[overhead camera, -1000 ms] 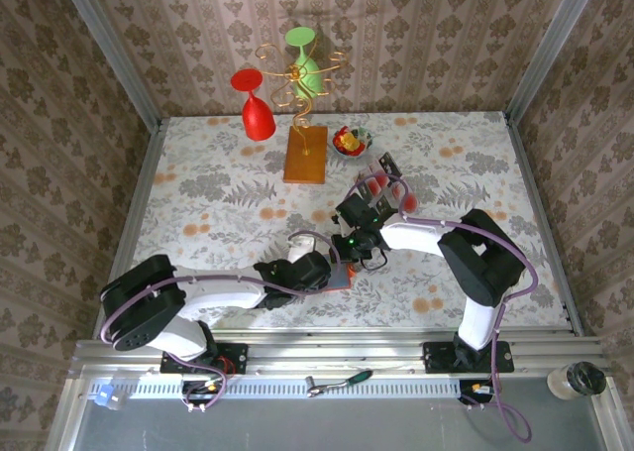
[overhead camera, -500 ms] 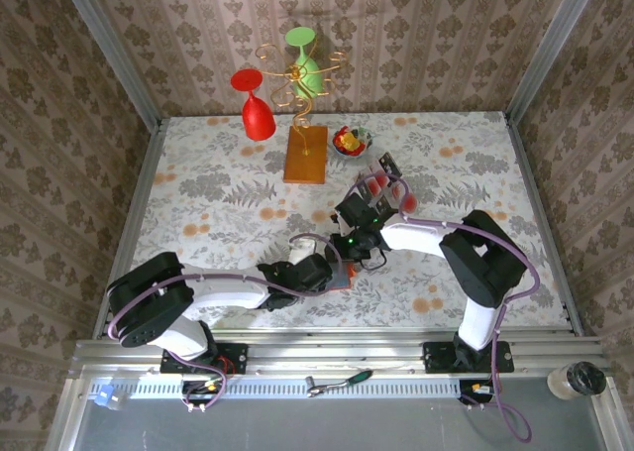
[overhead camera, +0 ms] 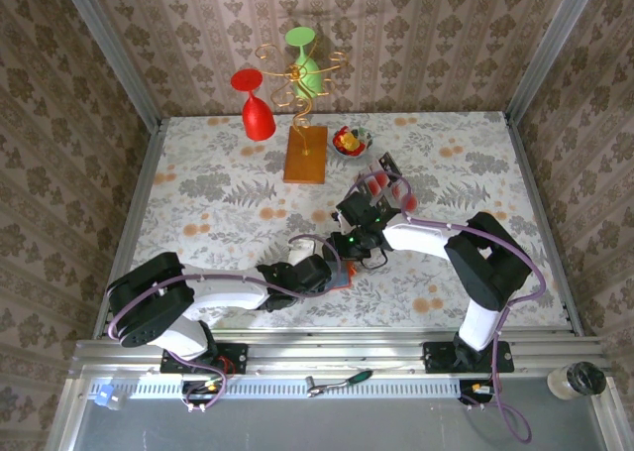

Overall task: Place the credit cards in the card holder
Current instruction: Flip over the card slot on the card holder.

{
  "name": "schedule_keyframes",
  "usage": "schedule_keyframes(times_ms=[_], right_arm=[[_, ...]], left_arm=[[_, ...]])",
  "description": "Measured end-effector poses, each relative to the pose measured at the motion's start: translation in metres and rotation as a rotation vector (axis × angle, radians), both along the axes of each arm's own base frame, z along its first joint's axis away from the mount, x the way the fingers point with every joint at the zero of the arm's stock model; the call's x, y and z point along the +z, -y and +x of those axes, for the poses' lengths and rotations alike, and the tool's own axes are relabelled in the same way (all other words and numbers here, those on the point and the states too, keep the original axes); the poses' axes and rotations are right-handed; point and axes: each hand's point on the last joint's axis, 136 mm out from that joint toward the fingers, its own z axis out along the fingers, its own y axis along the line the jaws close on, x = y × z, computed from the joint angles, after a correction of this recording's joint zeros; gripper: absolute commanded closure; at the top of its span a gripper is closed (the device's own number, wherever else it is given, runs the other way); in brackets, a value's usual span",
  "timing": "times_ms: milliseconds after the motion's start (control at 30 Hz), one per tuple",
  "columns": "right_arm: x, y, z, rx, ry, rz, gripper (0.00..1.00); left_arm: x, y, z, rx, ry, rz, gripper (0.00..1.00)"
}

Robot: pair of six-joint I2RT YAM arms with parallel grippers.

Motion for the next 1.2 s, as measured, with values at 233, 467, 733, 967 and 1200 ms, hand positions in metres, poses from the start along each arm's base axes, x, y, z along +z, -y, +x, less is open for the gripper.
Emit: schedule_keyframes(times_ms=[233,467,733,967,1200], right_arm=[[-0.002,0.001,-0.001,0.000,-0.004,0.000,0.59],[0.001,-0.004,-0.006,0.016,-0.027,0.032,0.66],[0.005,-0.010,-0.010,0.031,-0.049,0.069,0.65],[0.013,-0.015,-0.011,0.030,-0.055,0.104,0.59],[0.032,-0.021,-0.011,0.028,-0.022,0.148,0.54]], left_arm=[[-0.001,0.000,0.000,0.000,0.002,-0.004,0.28],[-0.001,0.000,0.000,0.000,0.002,-0.004,0.28],[0.003,0.000,0.000,0.000,0.006,-0.013,0.28],[0.033,0.002,0.002,0.000,0.042,-0.089,0.27],[0.058,-0.020,0.008,0.039,0.076,-0.148,0.26]])
